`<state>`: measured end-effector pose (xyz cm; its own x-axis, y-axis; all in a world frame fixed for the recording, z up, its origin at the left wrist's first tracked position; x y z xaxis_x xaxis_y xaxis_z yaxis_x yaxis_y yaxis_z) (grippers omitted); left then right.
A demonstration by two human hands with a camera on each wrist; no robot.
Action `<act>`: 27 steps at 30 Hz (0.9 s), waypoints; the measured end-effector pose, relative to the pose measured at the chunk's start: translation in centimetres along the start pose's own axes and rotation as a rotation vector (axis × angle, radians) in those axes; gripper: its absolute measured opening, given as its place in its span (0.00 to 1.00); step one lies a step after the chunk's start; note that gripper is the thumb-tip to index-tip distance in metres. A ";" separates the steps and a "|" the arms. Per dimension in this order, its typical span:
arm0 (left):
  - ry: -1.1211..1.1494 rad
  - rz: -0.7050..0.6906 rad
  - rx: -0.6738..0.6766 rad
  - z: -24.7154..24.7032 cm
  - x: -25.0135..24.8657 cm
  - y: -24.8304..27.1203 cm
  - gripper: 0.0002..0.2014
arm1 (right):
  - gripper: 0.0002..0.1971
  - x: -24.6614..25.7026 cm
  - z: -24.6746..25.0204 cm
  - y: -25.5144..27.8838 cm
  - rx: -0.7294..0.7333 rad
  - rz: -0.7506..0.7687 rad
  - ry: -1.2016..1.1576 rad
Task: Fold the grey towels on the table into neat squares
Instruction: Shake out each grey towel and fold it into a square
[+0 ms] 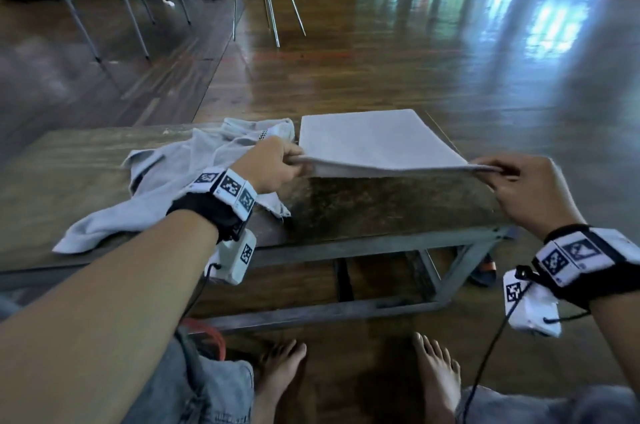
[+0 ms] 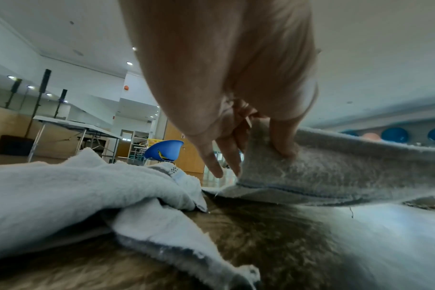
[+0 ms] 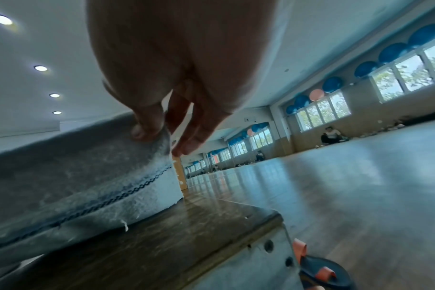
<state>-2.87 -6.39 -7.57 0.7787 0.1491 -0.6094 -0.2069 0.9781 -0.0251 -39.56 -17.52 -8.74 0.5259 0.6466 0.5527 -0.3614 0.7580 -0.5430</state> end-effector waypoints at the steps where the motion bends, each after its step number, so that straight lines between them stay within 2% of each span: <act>1: -0.002 -0.016 0.013 0.0 0.0 0.5 0.17 | 0.12 0.3 0.3 0.5 0.012 -0.001 -0.055; 4: -0.023 -0.038 0.059 0.2 0.4 1.7 0.21 | 0.17 1.3 0.6 1.7 0.140 0.035 -0.180; 7: -0.042 0.013 0.153 0.4 0.8 2.4 0.21 | 0.16 1.8 0.3 2.3 0.248 0.034 -0.123; 10: 0.002 0.172 0.299 0.0 1.5 2.9 0.15 | 0.14 2.1 0.1 2.2 0.316 -0.021 -0.084; 13: 0.189 0.410 0.552 -0.9 2.1 3.8 0.08 | 0.13 2.7 -0.4 2.1 0.528 -0.109 -0.148; 15: 0.204 0.464 0.648 -1.0 2.4 4.2 0.07 | 0.10 2.9 -0.7 2.1 0.643 -0.195 -0.224; 17: 0.228 0.461 0.607 -0.8 2.6 3.8 0.06 | 0.06 2.7 -0.8 2.1 0.654 -0.221 -0.208; 19: 0.285 0.399 0.427 -0.4 2.7 2.9 0.05 | 0.05 2.3 -0.9 1.9 0.562 -0.206 -0.153; 22: 0.159 0.229 0.184 -0.2 2.3 1.5 0.10 | 0.07 1.0 -1.4 1.3 0.392 -0.178 -0.066; 25: 0.063 0.164 0.096 -1.0 1.7 0.6 0.17 | 0.10 -0.7 -2.1 0.8 0.306 -0.129 0.132; 27: 0.022 0.126 0.073 -1.7 1.2 0.1 0.19 | 0.11 -1.1 -2.8 0.8 0.308 -0.125 0.210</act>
<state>-3.03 -6.34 -9.66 0.7358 0.2686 -0.6217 -0.2579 0.9599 0.1095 -38.29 -17.85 -11.52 0.7152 0.5399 0.4439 -0.4818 0.8409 -0.2464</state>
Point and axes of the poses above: each hand's wrist, its own y-axis away from the middle knuckle, its own z-axis out of the back of the hand, x = y × z, the point moved 4 cm from there along -y, towards the middle knuckle, and after that the axes turned 8 degrees about z, right-handed, at the moved point
